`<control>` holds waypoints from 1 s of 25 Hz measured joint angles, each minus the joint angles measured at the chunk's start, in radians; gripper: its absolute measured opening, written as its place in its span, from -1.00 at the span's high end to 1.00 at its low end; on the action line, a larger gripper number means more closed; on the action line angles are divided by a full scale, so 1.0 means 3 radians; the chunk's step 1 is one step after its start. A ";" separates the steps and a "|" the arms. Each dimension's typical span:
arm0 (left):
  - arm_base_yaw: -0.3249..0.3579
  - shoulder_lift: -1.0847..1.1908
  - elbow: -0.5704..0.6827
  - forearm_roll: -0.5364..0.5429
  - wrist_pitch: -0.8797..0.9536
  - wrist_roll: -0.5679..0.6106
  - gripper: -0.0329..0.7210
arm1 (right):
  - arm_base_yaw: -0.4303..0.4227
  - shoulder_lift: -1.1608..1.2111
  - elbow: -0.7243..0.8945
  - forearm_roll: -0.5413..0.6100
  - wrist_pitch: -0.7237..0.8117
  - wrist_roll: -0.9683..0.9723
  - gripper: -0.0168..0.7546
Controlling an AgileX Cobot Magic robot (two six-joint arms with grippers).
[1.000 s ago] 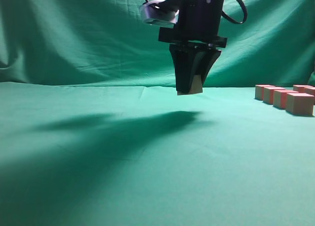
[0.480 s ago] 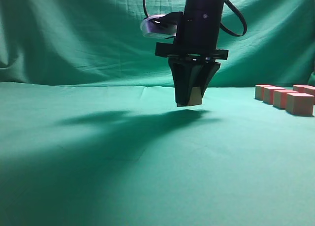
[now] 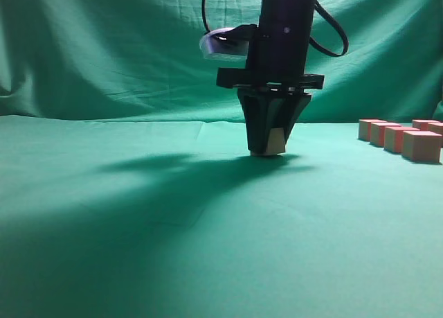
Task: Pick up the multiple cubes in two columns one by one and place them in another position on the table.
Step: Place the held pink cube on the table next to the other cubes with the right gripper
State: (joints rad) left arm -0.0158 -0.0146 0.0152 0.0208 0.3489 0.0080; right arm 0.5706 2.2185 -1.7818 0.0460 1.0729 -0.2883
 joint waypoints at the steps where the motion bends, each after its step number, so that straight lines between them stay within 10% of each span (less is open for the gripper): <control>1: 0.0000 0.0000 0.0000 0.0000 0.0000 0.0000 0.91 | 0.0000 0.0000 0.0000 -0.0026 0.0000 0.0007 0.28; 16: 0.0000 0.0000 0.0000 0.0000 0.0000 0.0000 0.91 | 0.0000 0.0000 0.0000 -0.0040 0.0020 0.0046 0.28; 25: 0.0000 0.0000 0.0000 0.0000 0.0000 0.0000 0.91 | 0.0000 0.0000 0.0000 -0.0007 0.0079 0.0046 -0.73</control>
State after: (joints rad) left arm -0.0158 -0.0146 0.0152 0.0208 0.3489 0.0080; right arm 0.5706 2.2185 -1.7818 0.0439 1.0966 -0.2744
